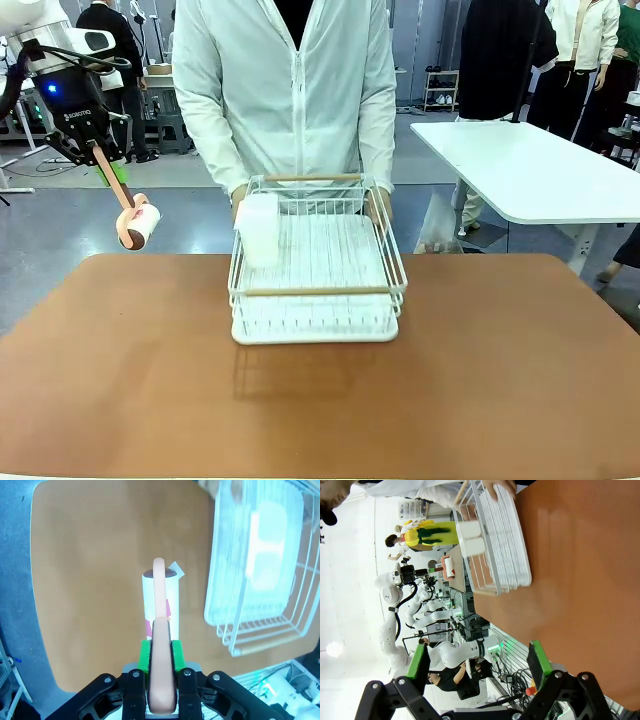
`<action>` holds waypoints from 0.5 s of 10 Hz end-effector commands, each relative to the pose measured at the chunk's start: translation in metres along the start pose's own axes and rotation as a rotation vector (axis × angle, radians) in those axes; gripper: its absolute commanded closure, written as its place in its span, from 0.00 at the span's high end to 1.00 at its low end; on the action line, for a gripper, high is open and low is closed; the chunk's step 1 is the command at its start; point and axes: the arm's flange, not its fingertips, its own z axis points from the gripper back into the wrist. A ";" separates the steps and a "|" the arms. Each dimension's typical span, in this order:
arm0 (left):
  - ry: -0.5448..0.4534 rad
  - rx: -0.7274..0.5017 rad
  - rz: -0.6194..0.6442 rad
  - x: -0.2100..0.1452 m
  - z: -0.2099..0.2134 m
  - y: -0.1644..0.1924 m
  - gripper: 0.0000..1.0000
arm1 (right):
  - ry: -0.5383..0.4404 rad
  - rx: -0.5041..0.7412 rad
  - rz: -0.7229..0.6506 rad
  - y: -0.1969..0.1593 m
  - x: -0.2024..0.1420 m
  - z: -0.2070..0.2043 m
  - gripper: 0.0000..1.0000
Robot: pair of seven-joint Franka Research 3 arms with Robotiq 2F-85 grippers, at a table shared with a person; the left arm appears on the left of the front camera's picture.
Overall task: Clean the table.
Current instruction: Place the Lint Roller down when the Dish drying rack is positioned in the middle of the table.
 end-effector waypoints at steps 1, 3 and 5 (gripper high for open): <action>0.004 0.012 -0.005 -0.001 0.002 0.002 0.19 | 0.000 0.003 0.001 0.003 -0.002 0.000 1.00; 0.004 0.012 -0.005 -0.001 0.002 0.002 0.19 | 0.000 0.003 0.001 0.003 -0.002 0.000 1.00; 0.004 0.012 -0.005 -0.001 0.002 0.002 0.19 | 0.000 0.003 0.001 0.003 -0.002 0.000 1.00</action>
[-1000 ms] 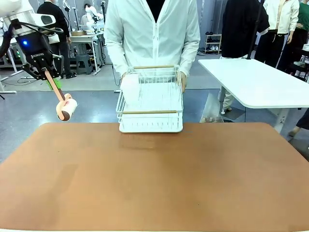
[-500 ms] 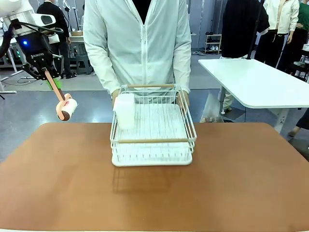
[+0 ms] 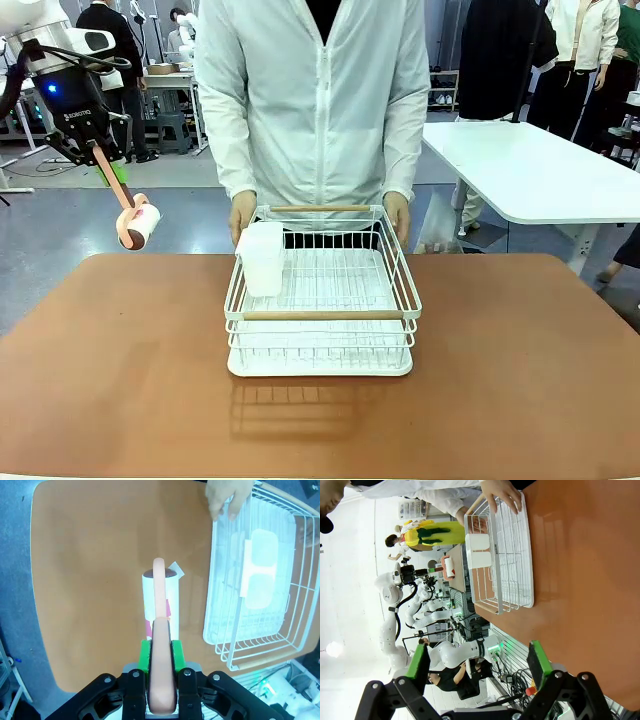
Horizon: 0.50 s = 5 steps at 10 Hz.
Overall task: Clean the table.
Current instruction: Place the Lint Roller down when the Dish drying rack is positioned in the middle of the table.
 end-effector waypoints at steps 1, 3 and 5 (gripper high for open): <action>0.004 0.012 -0.005 -0.001 0.002 0.002 0.19 | 0.000 0.003 0.001 0.003 -0.002 0.000 1.00; 0.004 0.012 -0.005 -0.001 0.002 0.002 0.19 | 0.000 0.003 0.001 0.003 -0.002 0.000 1.00; 0.004 0.012 -0.005 -0.001 0.002 0.002 0.19 | 0.000 0.003 0.001 0.003 -0.002 0.000 1.00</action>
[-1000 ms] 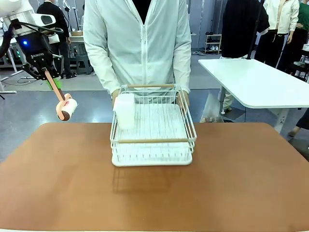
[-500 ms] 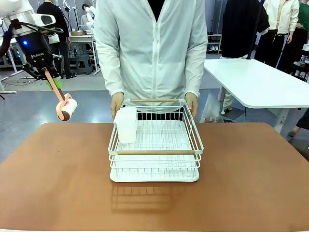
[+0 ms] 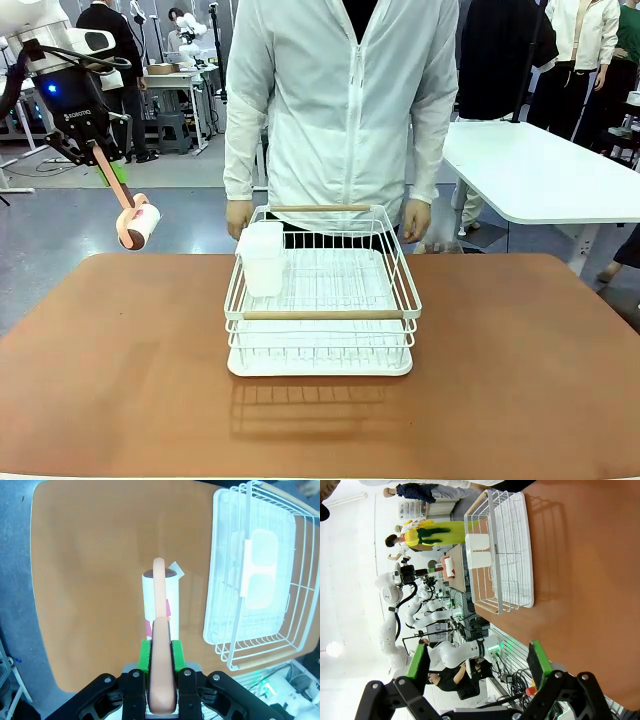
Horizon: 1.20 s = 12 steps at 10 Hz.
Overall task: Clean the table.
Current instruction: Place the Lint Roller down when the Dish drying rack is positioned in the middle of the table.
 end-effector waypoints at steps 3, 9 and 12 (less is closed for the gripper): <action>0.004 0.012 -0.005 -0.001 0.002 0.002 0.19 | 0.000 0.003 0.001 0.003 -0.002 0.000 1.00; 0.004 0.012 -0.005 -0.001 0.002 0.002 0.19 | 0.000 0.003 0.001 0.003 -0.002 0.000 1.00; 0.000 0.000 0.000 0.000 0.000 0.000 0.19 | 0.000 0.003 0.001 0.003 -0.002 0.000 1.00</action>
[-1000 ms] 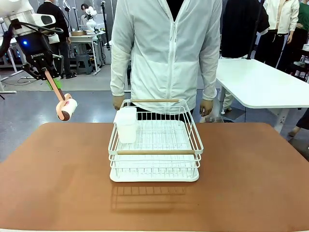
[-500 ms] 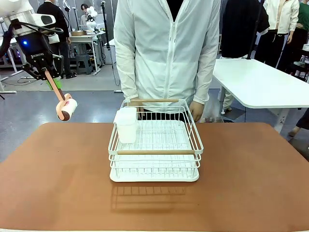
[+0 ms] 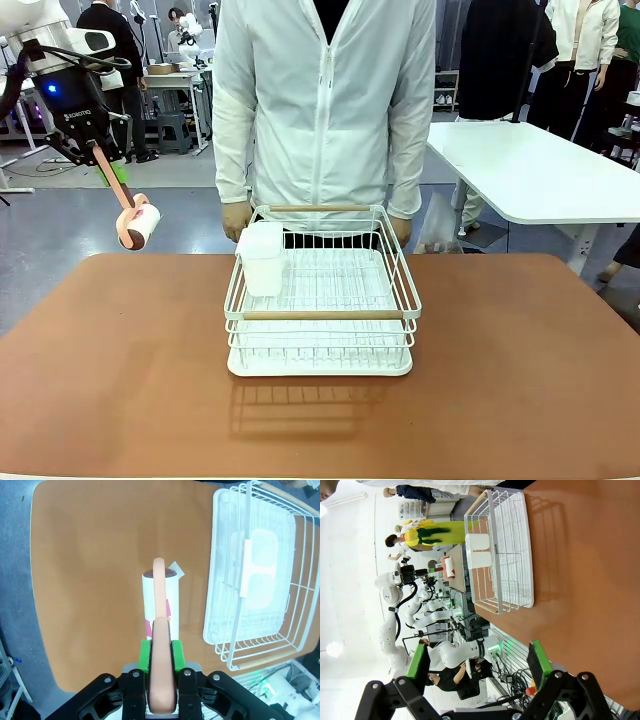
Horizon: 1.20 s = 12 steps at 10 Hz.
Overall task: Clean the table.
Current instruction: Place the Lint Roller down when the Dish drying rack is positioned in the middle of the table.
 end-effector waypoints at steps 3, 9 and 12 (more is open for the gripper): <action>-0.123 0.087 0.365 0.004 -0.005 -0.016 0.19 | 0.000 0.003 0.001 0.003 -0.002 0.000 1.00; -0.423 0.076 1.214 0.008 -0.046 -0.050 0.19 | 0.000 0.003 0.001 0.003 -0.002 0.000 1.00; -0.431 -0.085 1.347 0.017 -0.075 -0.031 0.19 | 0.000 0.003 0.001 0.003 -0.002 0.000 1.00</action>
